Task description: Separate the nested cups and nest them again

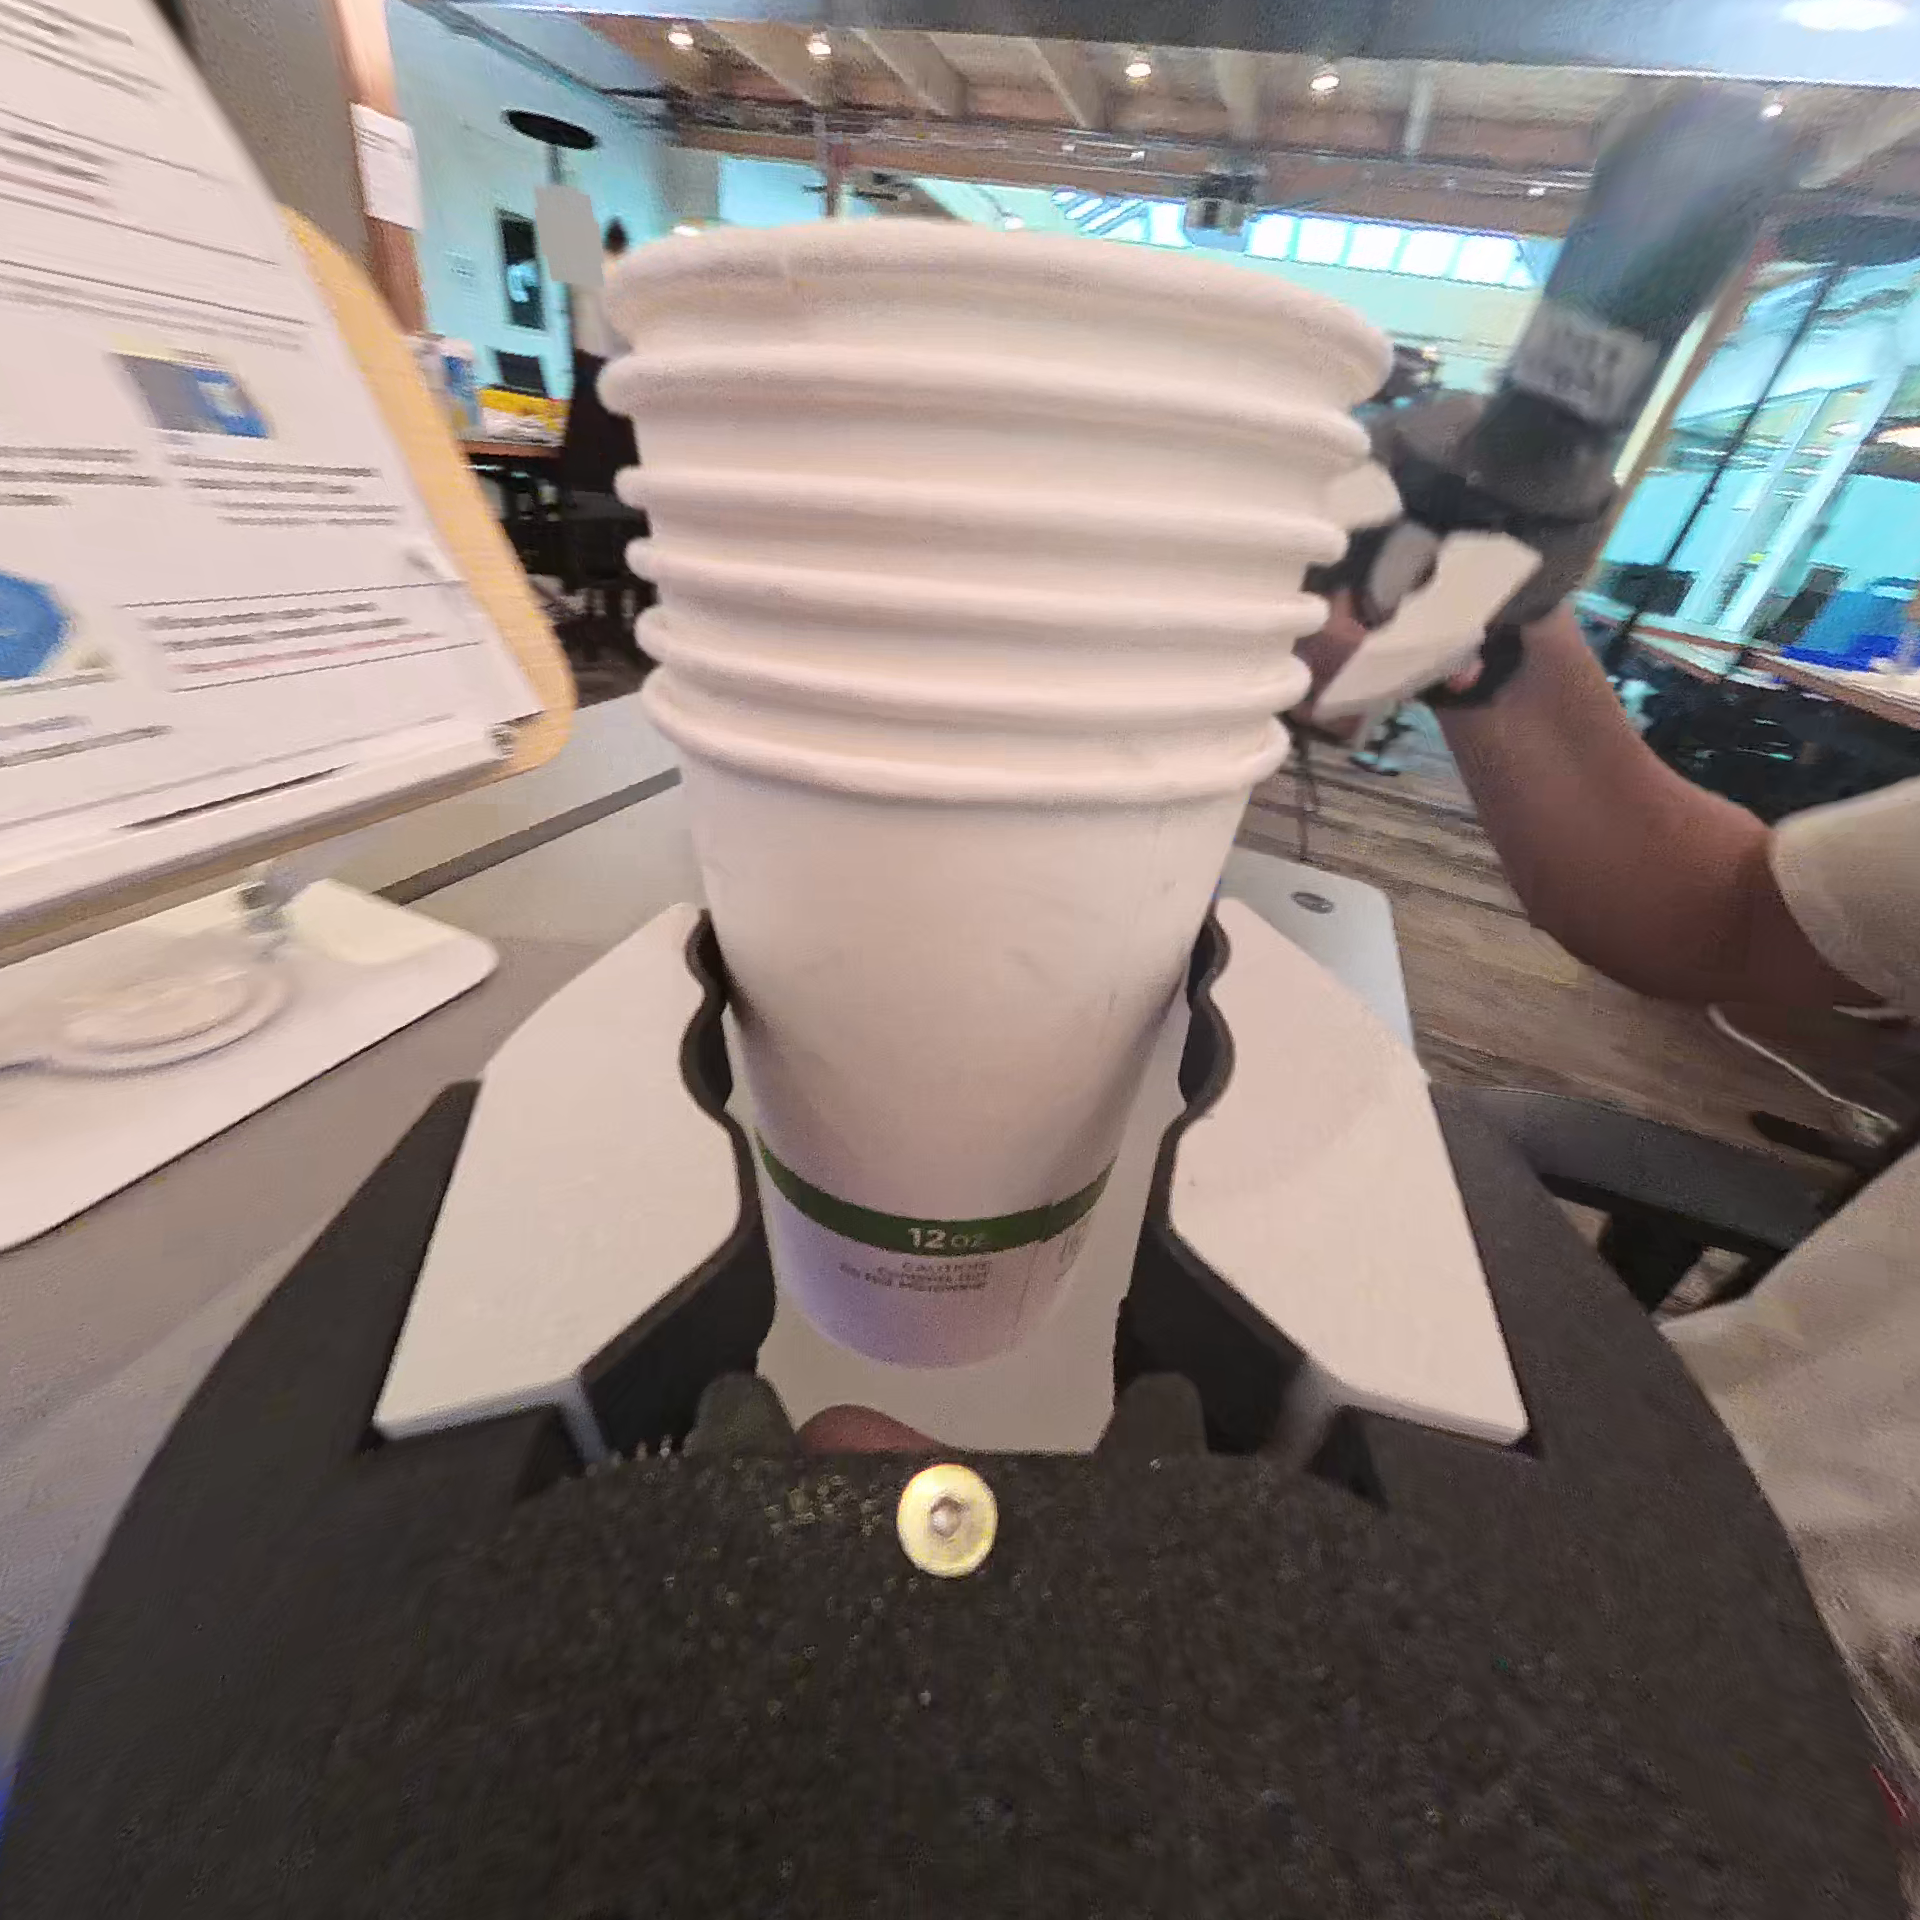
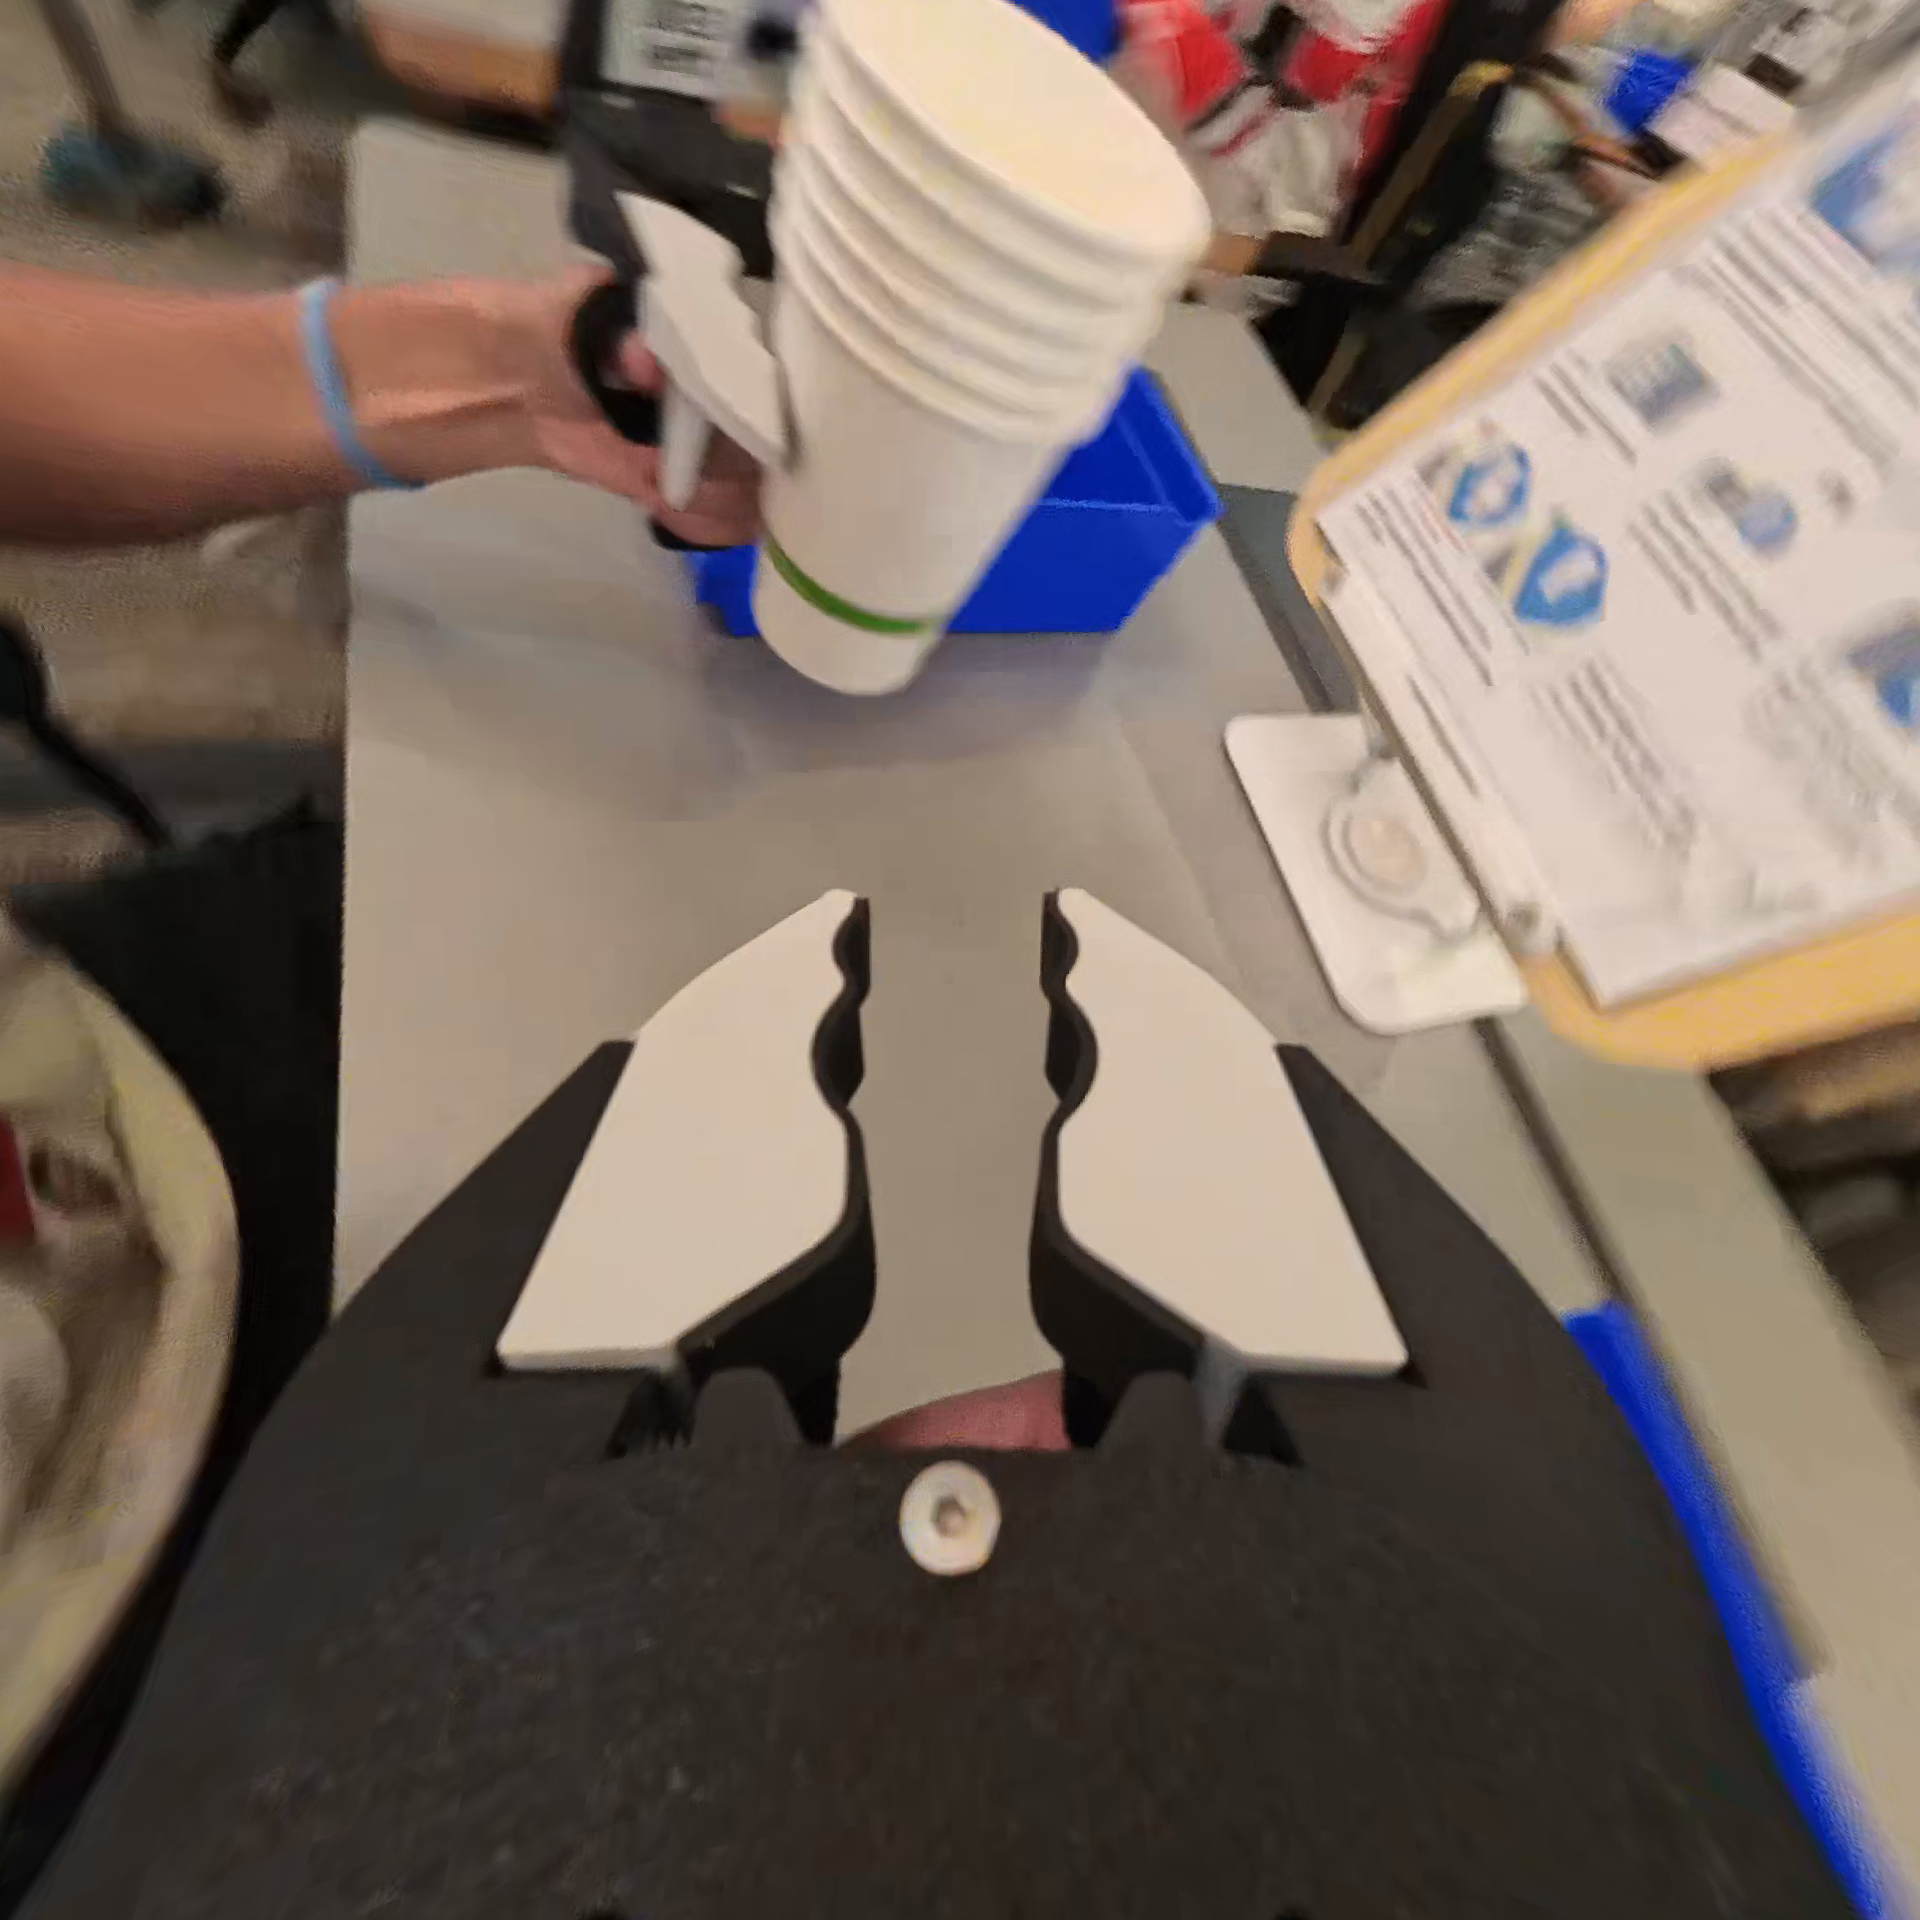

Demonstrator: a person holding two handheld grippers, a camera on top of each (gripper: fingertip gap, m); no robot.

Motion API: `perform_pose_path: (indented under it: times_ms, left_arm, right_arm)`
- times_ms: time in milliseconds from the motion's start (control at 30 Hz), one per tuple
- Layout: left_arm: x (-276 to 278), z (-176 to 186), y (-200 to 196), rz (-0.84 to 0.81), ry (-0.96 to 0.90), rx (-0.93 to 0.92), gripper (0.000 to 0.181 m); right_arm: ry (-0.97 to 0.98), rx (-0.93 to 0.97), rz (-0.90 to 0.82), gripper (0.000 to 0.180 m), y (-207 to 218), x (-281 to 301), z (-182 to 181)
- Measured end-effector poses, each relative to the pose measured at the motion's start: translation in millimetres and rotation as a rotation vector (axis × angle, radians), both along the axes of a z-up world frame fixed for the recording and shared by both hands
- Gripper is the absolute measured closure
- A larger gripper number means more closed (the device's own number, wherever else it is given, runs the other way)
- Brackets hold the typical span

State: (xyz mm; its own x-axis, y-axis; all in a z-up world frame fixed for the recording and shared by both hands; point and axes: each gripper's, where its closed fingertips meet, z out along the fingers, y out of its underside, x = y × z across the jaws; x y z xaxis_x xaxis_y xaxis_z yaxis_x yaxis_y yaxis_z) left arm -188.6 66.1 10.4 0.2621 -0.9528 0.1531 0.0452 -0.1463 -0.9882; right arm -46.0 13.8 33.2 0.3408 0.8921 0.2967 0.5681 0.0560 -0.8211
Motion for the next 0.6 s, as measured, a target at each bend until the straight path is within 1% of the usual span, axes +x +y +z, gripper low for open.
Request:
perform_pose_path:
  times_ms: [67, 100, 133, 233, 300, 367, 600]
  left_arm:
    - [25, -3, -3, -0.072, 0.010, 0.007, 0.096]
    - [36, -6, -3, -0.095, 0.031, 0.015, 0.096]
    - [46, -10, -2, -0.111, 0.053, 0.028, 0.096]
    - [66, -22, 2, -0.143, 0.104, 0.045, 0.096]
    - [73, -28, 4, -0.154, 0.106, 0.033, 0.096]
    - [76, -30, 4, -0.163, 0.099, 0.025, 0.096]
    - [78, -34, 0, -0.169, 0.100, 0.031, 0.096]
  right_arm:
    - [-0.157, 0.016, 0.142, 0.147, 7, -12, 13]
    - [-0.222, -0.002, 0.208, 0.149, 8, -18, 17]
    - [-0.277, -0.022, 0.262, 0.155, 10, -23, 21]
    - [-0.369, -0.075, 0.372, 0.159, 12, -40, 33]
    - [-0.443, -0.097, 0.411, 0.159, 12, -45, 32]
    - [-0.515, -0.082, 0.414, 0.158, 18, -47, 27]
    - [-0.548, -0.153, 0.486, 0.164, 15, -64, 16]
